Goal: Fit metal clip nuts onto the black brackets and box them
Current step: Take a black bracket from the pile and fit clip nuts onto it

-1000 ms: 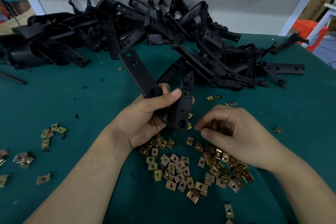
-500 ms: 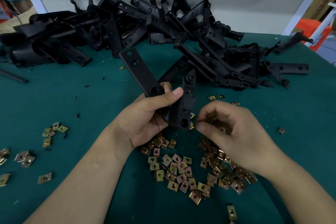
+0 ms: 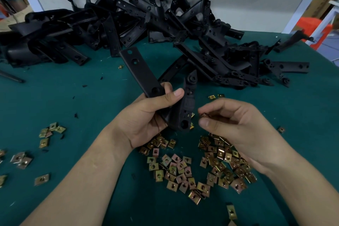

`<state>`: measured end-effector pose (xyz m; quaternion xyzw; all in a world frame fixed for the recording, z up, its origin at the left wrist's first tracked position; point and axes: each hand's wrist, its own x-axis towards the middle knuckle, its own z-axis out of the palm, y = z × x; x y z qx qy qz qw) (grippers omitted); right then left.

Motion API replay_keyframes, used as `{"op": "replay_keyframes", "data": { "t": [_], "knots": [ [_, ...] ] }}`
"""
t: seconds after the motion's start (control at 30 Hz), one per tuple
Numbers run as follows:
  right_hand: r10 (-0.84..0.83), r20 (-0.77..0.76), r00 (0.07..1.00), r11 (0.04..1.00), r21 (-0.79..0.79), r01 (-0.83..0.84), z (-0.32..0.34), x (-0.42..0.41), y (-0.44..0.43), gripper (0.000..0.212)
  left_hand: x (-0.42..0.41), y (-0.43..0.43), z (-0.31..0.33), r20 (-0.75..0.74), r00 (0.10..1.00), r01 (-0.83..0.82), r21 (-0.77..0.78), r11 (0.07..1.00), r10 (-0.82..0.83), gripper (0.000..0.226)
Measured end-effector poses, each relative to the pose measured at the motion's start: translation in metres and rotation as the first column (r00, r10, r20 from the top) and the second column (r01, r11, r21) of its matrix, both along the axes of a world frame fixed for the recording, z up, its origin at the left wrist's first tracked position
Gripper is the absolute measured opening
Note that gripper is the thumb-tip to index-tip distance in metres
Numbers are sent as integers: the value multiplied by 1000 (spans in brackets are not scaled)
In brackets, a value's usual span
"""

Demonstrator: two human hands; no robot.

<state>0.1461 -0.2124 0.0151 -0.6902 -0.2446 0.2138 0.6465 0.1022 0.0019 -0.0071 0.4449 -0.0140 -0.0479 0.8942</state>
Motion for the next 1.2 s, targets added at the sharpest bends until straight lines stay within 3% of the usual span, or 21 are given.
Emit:
{"op": "replay_keyframes", "data": {
  "t": [0.47, 0.7, 0.93, 1.1, 1.2],
  "knots": [
    [97, 266, 959, 976, -213, -39, 0, 0, 0, 19, -1, 0, 2, 27, 1000, 2, 6, 1000, -2, 30],
    [251, 464, 850, 852, -522, 33, -10, -4, 4, 13, 0, 2, 1, 27, 1000, 7, -4, 1000, -6, 31],
    [485, 427, 763, 760, -638, -126, -6, -9, -3, 25, 1, 0, 0, 29, 999, -14, 2, 1000, 14, 30],
    [478, 403, 780, 758, -638, -134, -5, -12, -2, 16, 0, -1, 0, 18, 1000, -20, 9, 1000, 20, 28],
    [401, 352, 846, 812, -564, -150, -1, -13, 0, 15, 0, -1, 0, 16, 1000, -18, 9, 1000, 17, 28]
  ]
}}
